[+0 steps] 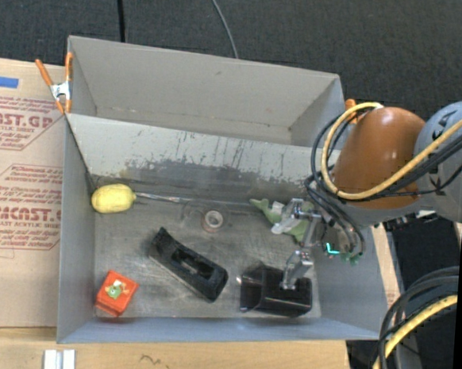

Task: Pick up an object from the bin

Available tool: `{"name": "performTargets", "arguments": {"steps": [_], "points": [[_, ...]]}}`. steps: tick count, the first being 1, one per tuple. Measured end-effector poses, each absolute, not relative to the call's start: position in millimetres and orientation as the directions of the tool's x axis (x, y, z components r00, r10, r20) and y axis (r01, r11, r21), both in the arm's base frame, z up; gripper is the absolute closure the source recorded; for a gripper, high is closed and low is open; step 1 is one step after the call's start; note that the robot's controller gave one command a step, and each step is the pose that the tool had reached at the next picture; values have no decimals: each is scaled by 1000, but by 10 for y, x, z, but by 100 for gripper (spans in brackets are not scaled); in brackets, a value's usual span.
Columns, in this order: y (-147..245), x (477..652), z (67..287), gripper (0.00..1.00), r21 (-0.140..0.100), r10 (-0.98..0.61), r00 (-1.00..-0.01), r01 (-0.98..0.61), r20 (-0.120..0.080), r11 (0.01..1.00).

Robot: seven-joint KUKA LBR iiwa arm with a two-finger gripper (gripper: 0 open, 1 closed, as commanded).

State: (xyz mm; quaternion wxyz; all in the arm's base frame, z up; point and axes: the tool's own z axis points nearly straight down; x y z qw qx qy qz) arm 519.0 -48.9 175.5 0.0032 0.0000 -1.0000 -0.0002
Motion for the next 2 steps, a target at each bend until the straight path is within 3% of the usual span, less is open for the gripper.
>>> {"name": "performTargets", "arguments": {"steps": [1, 2], "points": [[-487, 5209, 1792, 0, 0, -1, -1000, -1, -1, 1000], [-482, 4996, 1243, 0, -1, -10, -1000, -10, 2, 1000]]}}
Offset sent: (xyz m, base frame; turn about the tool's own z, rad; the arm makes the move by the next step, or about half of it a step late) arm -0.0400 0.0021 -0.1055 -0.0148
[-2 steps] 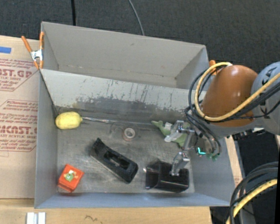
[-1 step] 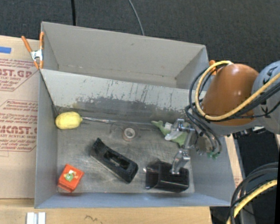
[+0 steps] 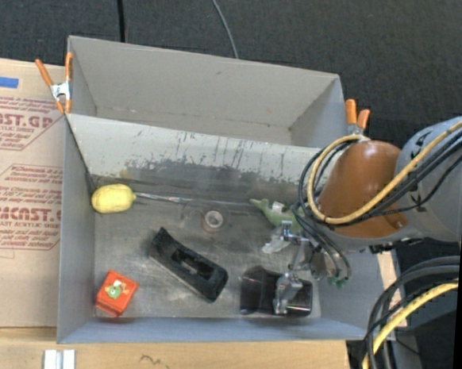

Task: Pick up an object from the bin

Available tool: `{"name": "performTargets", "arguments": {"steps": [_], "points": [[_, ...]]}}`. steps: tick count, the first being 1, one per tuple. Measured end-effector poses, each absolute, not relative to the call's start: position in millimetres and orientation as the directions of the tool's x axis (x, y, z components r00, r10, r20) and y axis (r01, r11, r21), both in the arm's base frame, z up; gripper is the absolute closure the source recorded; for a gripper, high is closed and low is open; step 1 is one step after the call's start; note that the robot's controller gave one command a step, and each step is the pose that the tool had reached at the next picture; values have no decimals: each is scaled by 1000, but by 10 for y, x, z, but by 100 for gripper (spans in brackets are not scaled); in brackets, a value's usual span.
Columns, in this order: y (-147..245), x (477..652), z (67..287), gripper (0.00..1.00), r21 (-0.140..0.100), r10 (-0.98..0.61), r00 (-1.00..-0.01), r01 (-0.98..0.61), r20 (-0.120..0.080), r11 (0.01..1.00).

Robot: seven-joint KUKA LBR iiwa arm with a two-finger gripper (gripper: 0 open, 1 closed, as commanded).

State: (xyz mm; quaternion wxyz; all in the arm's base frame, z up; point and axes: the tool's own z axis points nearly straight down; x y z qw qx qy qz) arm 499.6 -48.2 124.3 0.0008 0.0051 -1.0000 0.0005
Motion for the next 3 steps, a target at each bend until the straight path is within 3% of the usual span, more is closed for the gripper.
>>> {"name": "performTargets", "arguments": {"steps": [1, 2, 3], "points": [[-494, 4966, 1218, 0, 1, -12, -1000, -12, 27, 1000], [-496, 4981, 1284, 0, -2, 33, -999, 33, 0, 999], [-558, 4957, 1201, 0, -6, 148, -989, 148, 13, 989]]}}
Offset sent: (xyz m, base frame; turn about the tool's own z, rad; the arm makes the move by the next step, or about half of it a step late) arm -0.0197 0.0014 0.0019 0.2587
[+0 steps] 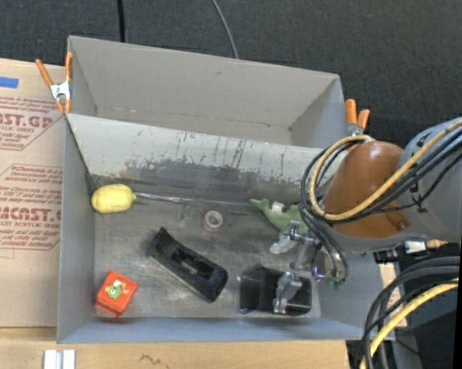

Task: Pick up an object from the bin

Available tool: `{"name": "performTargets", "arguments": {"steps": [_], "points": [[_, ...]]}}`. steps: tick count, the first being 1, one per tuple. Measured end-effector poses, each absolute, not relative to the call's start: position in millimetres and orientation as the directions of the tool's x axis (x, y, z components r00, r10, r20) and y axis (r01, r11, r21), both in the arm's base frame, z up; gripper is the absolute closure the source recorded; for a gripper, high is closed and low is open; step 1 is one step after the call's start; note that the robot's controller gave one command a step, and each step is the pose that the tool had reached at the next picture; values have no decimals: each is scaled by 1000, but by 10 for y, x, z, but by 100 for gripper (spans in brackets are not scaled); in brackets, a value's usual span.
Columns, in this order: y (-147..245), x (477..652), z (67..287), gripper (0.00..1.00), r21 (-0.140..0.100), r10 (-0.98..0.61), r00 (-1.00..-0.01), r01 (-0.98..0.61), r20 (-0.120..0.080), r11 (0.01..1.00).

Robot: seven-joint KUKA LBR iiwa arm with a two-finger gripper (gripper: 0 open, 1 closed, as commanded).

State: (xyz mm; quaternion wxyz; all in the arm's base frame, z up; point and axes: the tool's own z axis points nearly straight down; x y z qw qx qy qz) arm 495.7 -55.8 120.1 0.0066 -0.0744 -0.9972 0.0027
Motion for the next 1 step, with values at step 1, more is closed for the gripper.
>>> {"name": "performTargets", "arguments": {"steps": [1], "points": [[-490, 4924, 1044, 100, -1, 146, -989, 146, 0, 989]]}}
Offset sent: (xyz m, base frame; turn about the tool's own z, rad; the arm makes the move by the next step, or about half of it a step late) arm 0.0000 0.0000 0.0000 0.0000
